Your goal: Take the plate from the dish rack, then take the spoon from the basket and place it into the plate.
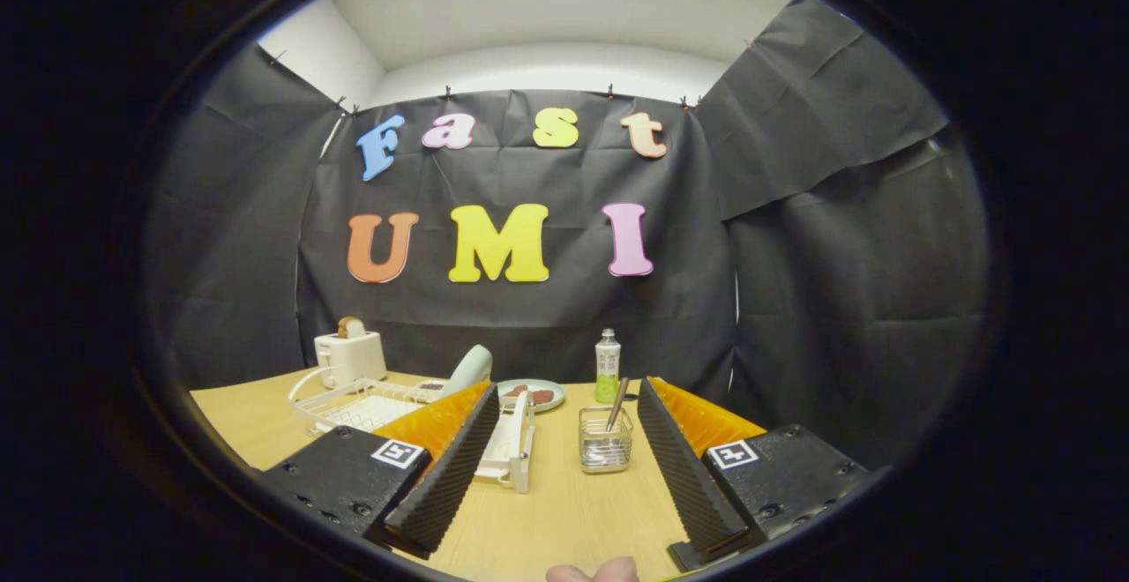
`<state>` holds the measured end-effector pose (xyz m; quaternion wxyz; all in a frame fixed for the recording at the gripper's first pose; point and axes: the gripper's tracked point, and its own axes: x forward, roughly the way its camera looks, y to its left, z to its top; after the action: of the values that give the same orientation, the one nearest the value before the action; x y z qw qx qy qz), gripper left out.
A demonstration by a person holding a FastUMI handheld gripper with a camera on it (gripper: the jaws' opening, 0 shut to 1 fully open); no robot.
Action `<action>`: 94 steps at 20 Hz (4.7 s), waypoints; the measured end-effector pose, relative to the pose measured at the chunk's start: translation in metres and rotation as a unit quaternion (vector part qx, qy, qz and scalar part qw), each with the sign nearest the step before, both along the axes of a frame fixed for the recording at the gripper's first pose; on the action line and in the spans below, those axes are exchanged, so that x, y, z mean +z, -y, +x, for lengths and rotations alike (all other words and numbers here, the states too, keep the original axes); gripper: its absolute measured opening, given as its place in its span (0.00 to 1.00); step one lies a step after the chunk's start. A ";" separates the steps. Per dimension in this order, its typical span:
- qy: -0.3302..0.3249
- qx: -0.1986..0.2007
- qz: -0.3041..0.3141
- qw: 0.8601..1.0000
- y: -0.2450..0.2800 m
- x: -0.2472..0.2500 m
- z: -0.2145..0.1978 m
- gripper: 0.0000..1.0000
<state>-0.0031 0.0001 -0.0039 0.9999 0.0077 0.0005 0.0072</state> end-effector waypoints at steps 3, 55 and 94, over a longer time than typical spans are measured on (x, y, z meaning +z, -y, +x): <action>0.002 -0.003 -0.001 1.000 0.000 0.001 0.001 1.00; -0.328 0.090 0.011 0.940 -0.125 0.015 0.228 1.00; -0.447 0.019 0.049 0.893 -0.156 0.014 0.220 0.31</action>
<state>0.2171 0.1556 0.0101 0.8921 0.0590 0.4475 0.0224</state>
